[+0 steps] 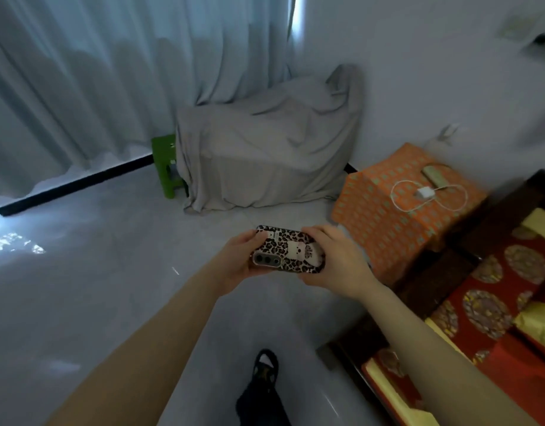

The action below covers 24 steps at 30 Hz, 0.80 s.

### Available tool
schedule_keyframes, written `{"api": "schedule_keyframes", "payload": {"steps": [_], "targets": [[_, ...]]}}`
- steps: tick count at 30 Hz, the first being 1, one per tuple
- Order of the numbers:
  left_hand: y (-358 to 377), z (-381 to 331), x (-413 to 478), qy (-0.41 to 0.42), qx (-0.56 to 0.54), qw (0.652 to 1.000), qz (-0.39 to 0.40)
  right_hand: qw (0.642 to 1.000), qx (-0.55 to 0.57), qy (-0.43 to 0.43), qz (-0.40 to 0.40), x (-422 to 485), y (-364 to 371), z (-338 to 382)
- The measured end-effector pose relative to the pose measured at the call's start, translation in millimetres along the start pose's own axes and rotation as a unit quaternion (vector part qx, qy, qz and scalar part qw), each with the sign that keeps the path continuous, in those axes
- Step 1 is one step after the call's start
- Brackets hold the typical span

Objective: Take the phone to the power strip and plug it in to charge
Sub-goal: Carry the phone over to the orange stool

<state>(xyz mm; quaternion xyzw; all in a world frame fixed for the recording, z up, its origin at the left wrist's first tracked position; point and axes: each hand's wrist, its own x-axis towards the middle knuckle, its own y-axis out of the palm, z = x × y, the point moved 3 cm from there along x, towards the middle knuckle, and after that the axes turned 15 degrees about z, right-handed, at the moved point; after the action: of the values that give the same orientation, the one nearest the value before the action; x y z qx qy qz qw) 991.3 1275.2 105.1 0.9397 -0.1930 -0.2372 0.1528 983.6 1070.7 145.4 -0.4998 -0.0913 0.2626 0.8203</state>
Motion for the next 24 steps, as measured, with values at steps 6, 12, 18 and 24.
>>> {"api": "schedule_keyframes", "payload": {"steps": [6, 12, 18, 24], "targets": [[-35.0, -63.6, 124.0, -0.033, 0.009, 0.998, 0.046, 0.998, -0.009, 0.064, -0.017, 99.7, -43.4, -58.4], [-52.6, -122.9, 247.9, -0.074, 0.022, 0.994, 0.076, 0.991, -0.017, 0.129, -0.017, 183.3, -87.4, -123.7], [-18.1, -166.7, 396.6, -0.106, 0.091, 0.976, 0.164, 0.969, 0.014, 0.231, -0.081, 222.7, -134.8, -211.7], [68.8, -187.4, 511.4, -0.165, 0.131, 0.943, 0.259, 0.931, 0.036, 0.333, -0.141, 212.7, -188.9, -295.8]]}}
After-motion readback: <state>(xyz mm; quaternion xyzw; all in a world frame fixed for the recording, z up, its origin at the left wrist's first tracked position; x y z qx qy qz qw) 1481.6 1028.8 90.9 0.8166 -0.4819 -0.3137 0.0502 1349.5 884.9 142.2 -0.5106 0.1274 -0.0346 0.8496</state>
